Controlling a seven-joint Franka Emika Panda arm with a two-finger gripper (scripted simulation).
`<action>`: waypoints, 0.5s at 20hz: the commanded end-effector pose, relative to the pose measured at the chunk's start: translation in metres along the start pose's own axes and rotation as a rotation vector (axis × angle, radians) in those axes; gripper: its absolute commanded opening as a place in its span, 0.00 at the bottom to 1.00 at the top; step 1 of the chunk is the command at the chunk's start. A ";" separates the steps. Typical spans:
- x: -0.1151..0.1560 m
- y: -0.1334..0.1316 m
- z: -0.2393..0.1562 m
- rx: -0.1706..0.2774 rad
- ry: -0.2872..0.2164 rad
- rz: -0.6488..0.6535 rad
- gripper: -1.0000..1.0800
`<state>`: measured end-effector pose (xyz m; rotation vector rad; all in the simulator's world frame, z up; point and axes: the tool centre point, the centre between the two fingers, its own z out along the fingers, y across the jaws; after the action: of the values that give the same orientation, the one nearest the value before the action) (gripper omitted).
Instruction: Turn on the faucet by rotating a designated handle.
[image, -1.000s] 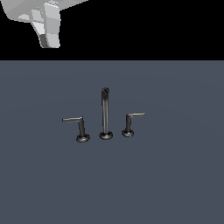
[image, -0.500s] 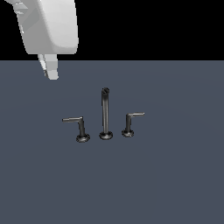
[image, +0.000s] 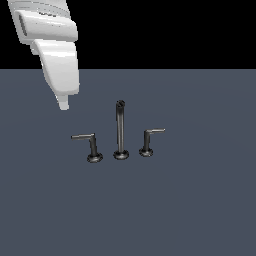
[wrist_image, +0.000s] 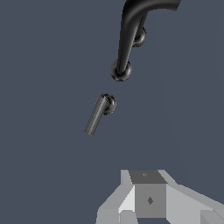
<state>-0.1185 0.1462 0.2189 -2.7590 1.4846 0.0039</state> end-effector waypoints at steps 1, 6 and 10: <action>0.002 -0.009 0.011 0.001 -0.001 0.038 0.00; 0.007 -0.025 0.031 0.001 0.000 0.109 0.00; 0.013 -0.037 0.047 0.001 0.001 0.165 0.00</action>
<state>-0.0855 0.1557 0.1782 -2.6458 1.6778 0.0042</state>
